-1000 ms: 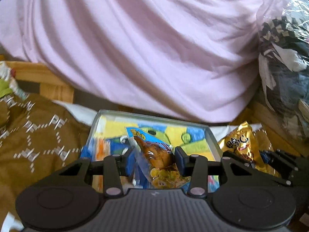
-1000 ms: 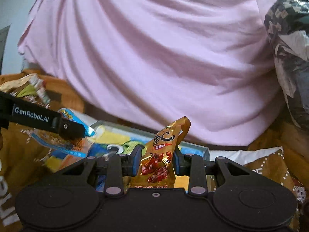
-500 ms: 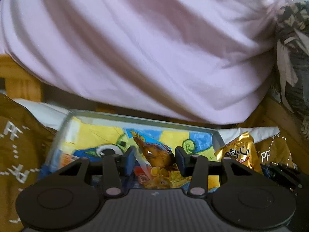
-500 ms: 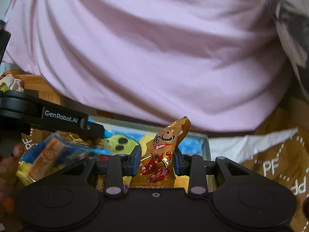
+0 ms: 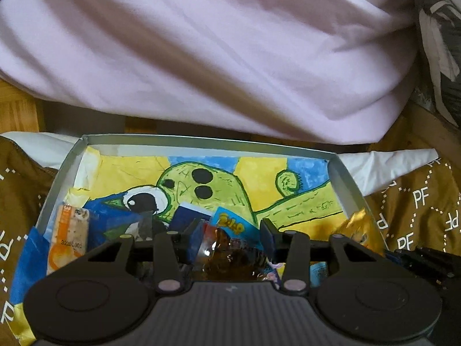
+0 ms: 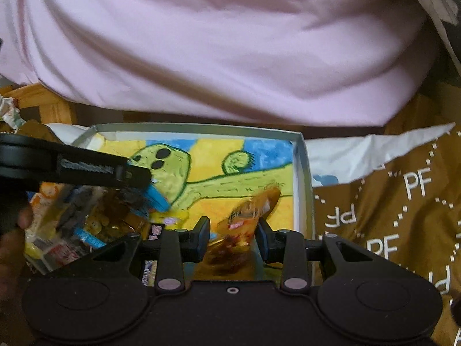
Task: Organize snacks
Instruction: 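Open both tools to drop the two bags into the tray, then lift both tools away from the tray back over the orange and round cake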
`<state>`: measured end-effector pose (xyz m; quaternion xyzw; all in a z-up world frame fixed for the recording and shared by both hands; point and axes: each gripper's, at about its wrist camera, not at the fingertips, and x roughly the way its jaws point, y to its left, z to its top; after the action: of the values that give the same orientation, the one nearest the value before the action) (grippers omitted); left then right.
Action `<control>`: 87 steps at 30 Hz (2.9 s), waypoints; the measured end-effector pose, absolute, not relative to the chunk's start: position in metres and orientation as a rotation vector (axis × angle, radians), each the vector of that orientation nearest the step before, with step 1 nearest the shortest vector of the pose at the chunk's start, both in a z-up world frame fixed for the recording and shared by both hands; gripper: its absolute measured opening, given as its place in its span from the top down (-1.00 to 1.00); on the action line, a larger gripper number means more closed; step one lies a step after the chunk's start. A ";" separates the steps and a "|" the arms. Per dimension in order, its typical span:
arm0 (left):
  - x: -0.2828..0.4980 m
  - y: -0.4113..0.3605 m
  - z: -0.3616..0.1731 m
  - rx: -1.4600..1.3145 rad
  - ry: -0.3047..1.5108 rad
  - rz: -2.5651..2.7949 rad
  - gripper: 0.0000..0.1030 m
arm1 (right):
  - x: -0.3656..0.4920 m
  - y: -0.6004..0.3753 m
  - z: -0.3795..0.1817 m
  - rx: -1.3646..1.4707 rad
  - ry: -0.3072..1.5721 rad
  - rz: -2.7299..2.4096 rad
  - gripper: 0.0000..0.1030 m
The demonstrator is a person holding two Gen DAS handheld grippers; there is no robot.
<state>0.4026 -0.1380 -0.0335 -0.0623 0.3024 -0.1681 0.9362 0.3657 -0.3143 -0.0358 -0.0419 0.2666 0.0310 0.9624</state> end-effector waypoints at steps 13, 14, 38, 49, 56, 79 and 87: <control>0.376 -0.108 -0.013 -0.192 0.530 -0.250 -0.75 | 0.340 -0.315 -0.010 -0.070 0.400 0.035 -0.70; 0.372 -0.105 -0.010 -0.193 0.521 -0.239 -0.81 | 0.336 -0.316 -0.007 -0.062 0.386 0.034 -0.75; 0.187 -0.011 0.045 -0.190 0.312 -0.131 -0.99 | 0.156 -0.265 0.059 -0.002 0.128 0.087 -0.99; 0.119 0.016 0.039 -0.204 0.284 -0.066 -0.99 | 0.093 -0.238 0.047 -0.074 0.116 0.154 -0.99; 0.099 0.021 0.025 -0.130 0.357 -0.001 -0.99 | 0.068 -0.229 0.036 -0.060 0.156 0.160 -0.99; 0.084 0.005 -0.012 0.057 0.612 0.041 -0.99 | 0.061 -0.231 -0.003 -0.037 0.460 0.072 -0.99; 0.088 0.000 -0.020 0.090 0.658 0.035 -0.99 | 0.064 -0.227 -0.008 -0.041 0.487 0.089 -0.99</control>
<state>0.0884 0.0004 -0.0198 0.0441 0.3228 0.0170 0.9453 0.0642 -0.2269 -0.0079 -0.0203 0.2412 0.0439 0.9693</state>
